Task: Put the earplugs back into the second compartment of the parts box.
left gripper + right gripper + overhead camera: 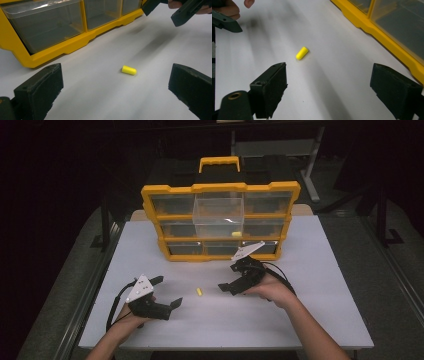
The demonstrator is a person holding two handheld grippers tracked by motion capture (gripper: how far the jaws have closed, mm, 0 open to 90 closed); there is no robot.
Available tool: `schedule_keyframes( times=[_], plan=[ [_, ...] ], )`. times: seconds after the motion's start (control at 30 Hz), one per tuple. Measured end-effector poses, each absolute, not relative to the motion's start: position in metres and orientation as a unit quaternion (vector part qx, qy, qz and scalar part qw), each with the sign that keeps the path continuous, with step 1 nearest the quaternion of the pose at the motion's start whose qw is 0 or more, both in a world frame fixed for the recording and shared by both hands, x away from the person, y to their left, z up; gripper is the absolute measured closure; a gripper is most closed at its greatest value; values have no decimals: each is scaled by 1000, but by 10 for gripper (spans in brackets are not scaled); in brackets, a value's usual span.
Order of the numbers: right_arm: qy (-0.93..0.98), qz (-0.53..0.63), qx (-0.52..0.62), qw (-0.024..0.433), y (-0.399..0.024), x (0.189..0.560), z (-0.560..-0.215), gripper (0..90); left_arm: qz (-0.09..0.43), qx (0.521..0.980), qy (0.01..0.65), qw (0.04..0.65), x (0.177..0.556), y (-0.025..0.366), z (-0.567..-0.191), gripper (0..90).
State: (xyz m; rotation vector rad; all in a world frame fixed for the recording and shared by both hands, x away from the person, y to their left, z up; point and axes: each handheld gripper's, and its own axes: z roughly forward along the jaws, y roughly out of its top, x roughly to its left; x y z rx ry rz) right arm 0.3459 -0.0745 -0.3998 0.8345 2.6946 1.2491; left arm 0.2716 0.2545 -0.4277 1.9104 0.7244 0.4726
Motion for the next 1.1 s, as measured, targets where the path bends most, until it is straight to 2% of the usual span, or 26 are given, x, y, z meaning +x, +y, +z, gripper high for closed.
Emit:
schedule_keyframes(
  times=[0.73, 0.87, 1.1],
  plan=[
    [879, 403, 256, 10, -25, 352, -415, 138, 194, 789, 299, 500, 265, 277, -429, 0],
    [884, 396, 248, 13, -13, 354, -420, 186, 195, 785, 301, 505, 265, 277, -428, 0],
    [891, 382, 246, 9, 2, 355, -427, 331, 198, 786, 294, 506, 268, 276, -427, 0]
  ],
)
